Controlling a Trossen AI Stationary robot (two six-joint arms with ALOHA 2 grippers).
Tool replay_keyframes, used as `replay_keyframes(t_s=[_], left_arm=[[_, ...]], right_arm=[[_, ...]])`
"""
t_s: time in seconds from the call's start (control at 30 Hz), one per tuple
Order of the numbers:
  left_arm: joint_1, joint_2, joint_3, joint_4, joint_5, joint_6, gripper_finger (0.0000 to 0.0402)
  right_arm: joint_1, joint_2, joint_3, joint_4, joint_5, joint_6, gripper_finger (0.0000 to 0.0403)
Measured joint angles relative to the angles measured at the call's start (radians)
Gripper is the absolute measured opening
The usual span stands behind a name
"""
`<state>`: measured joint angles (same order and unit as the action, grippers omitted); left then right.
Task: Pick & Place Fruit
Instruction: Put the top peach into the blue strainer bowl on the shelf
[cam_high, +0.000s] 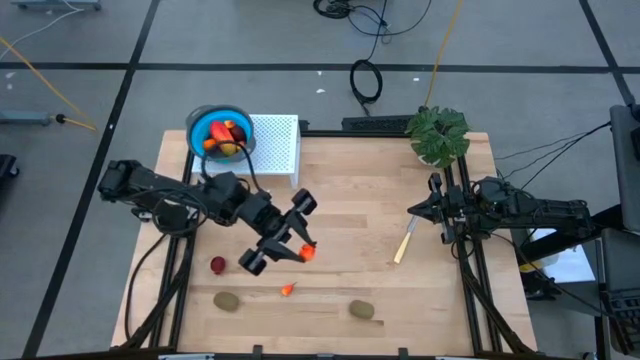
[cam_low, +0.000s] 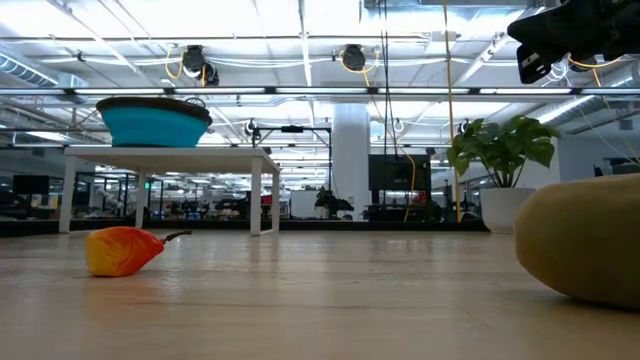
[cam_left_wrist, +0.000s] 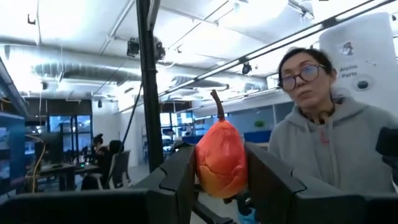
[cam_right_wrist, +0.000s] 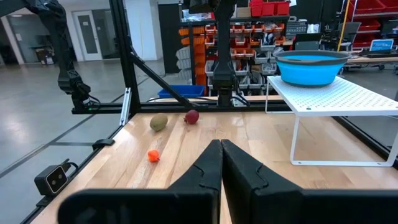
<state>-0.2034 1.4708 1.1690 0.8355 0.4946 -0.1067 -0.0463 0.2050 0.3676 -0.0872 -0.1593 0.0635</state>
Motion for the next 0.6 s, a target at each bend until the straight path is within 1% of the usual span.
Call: replay_keyframes(t_s=[0.07,0.17,0.4,0.6], left_arm=[[0.0,0.0,0.0,-0.003,-0.006,-0.003,0.0127],[0.0,0.0,0.0,-0.003,-0.077,-0.049,0.0127],[0.023,0.0,0.0,-0.038,-0.404,-0.297,0.0127],[0.085,0.0,0.0,-0.206,-0.658,-0.538,0.0127]], right_arm=[[0.0,0.0,0.0,0.0,0.0,0.0,0.0],[0.0,0.0,0.0,0.0,0.0,0.0,0.0],[0.0,0.0,0.0,0.0,0.0,0.0,0.0],[0.0,0.0,0.0,0.0,0.0,0.0,0.0]])
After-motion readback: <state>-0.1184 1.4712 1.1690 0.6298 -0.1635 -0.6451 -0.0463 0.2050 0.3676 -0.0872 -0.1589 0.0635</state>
